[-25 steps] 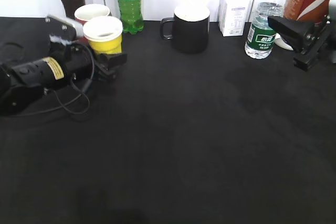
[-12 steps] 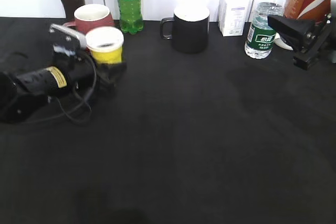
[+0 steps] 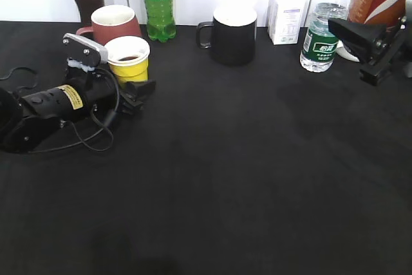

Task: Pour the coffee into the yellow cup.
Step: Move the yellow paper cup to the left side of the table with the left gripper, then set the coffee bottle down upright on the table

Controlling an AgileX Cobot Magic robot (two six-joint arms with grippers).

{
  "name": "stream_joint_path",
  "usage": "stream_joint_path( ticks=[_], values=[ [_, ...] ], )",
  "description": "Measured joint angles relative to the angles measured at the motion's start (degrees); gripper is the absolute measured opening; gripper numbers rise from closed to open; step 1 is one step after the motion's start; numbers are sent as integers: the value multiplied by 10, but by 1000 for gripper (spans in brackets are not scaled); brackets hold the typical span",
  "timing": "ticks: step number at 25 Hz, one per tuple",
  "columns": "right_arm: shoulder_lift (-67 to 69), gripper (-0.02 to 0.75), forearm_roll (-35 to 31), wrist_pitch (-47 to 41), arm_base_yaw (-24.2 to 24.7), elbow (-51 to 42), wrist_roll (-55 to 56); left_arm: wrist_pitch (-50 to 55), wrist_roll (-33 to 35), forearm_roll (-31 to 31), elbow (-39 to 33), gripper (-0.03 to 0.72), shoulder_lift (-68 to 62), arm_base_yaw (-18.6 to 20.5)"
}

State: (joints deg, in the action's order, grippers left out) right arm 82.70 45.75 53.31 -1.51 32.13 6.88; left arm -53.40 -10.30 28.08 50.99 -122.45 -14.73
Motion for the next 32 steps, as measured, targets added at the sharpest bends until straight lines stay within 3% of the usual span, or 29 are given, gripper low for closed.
stream_joint_path(
  ticks=[3, 12, 15, 24, 27, 32],
  values=[
    [0, 529, 0, 0, 0, 0, 0, 2, 0, 1, 0, 600, 0, 0],
    [0, 529, -15, 0, 0, 0, 0, 74, -2, -6, 0, 613, 28, 0],
    [0, 529, -82, -14, 0, 0, 0, 114, -4, -7, -4, 608, 48, 0],
    [123, 529, -379, -32, 0, 0, 0, 135, -4, -11, -102, 596, 135, 0],
    [197, 529, -395, 43, 0, 0, 4, 136, -4, -9, -134, 594, 183, 0],
    [302, 529, -397, 61, 0, 37, -33, 151, -5, -8, -145, 586, 277, 0]
  ],
)
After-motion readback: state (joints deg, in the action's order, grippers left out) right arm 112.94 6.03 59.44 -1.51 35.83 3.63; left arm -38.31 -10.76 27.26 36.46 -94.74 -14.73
